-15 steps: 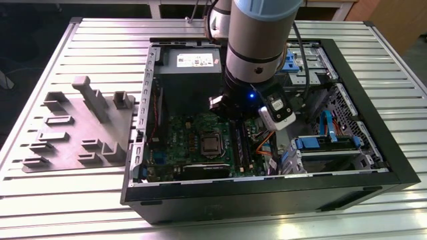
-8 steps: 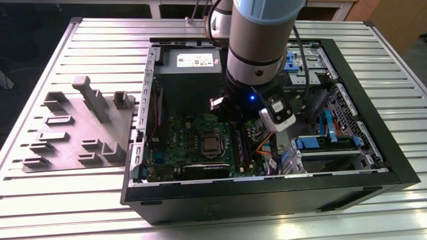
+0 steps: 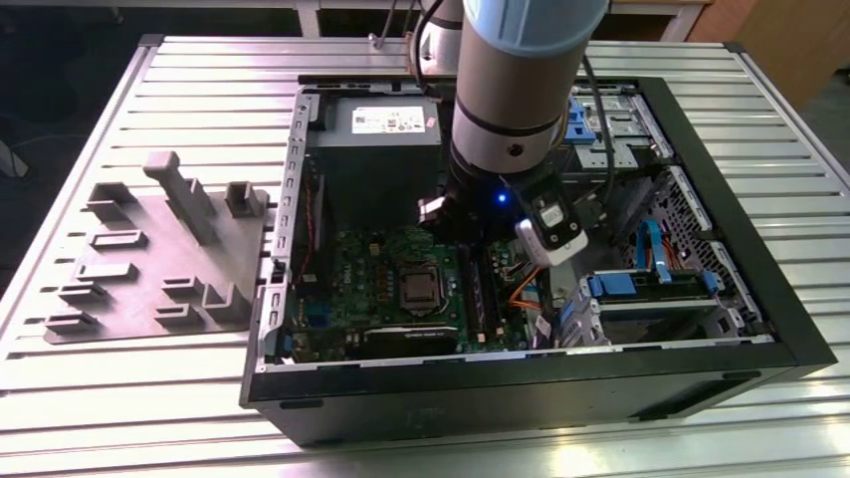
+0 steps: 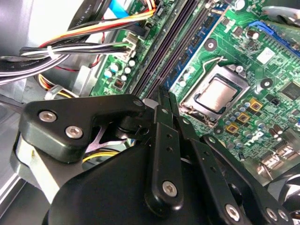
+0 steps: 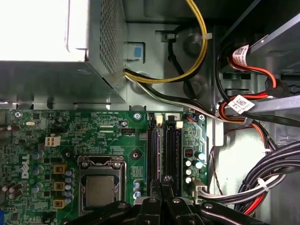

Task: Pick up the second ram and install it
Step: 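Insert the second ram into the second slot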

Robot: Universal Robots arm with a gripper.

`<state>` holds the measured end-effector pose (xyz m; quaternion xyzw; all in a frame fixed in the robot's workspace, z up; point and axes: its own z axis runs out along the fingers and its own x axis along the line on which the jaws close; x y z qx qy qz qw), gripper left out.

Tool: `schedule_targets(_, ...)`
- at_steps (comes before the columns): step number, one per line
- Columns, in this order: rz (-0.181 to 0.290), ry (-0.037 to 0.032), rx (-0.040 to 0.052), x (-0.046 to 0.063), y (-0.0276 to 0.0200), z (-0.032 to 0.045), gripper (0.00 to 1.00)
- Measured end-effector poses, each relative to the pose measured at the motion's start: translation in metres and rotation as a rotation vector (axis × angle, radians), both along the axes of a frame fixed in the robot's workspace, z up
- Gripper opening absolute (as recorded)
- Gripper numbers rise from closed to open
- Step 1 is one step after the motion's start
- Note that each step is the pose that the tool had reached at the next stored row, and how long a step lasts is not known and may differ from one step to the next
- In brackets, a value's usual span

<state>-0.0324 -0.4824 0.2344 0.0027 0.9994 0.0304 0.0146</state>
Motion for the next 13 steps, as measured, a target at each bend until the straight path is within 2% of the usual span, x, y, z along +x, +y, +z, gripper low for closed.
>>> schedule_targets(13,0.0,-0.0001,0.0002,0.0006,-0.0001,-0.0034,0.11)
